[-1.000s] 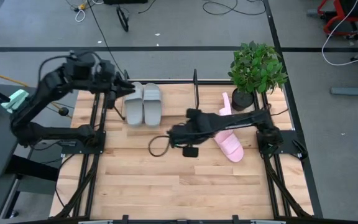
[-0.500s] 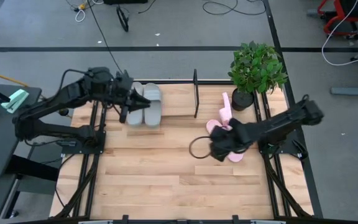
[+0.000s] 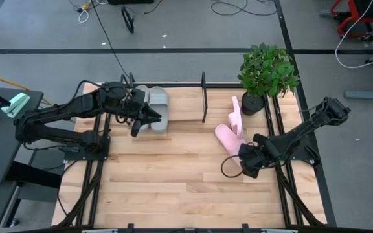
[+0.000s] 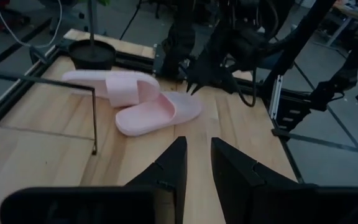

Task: Pick and place slides into the shelf
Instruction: Put the bottom pink slipper on the shelf

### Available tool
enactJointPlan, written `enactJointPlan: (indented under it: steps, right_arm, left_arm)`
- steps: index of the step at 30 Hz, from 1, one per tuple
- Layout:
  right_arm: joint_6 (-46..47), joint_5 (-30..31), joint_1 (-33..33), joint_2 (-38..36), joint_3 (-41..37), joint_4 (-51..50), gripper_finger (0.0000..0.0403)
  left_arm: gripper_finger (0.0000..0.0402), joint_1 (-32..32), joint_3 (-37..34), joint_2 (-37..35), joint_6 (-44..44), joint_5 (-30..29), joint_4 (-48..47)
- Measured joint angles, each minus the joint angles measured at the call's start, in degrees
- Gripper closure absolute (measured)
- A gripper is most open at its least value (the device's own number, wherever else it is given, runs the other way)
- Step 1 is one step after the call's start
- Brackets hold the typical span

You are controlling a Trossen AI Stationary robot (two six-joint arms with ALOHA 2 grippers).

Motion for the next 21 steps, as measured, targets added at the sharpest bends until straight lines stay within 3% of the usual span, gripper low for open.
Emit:
enactJointPlan:
  steps: [8, 14, 21]
  right_arm:
    - [-5.9, 0.4, 1.6, 0.0, -1.2, -0.1, 0.0301]
    - [-12.2, 5.5, 1.5, 0.0, -0.6, -2.9, 0.0284]
    - [-23.7, 3.2, 1.6, 0.0, -0.4, -3.1, 0.0279]
  left_arm:
    - [0.0330, -0.1, -0.1, 0.0, 0.1, 0.0, 3.7]
    - [0.0322, -0.1, -0.1, 0.0, 0.1, 0.0, 3.6]
    - [0.0329, -0.1, -0.1, 0.0, 0.2, -0.4, 3.6]
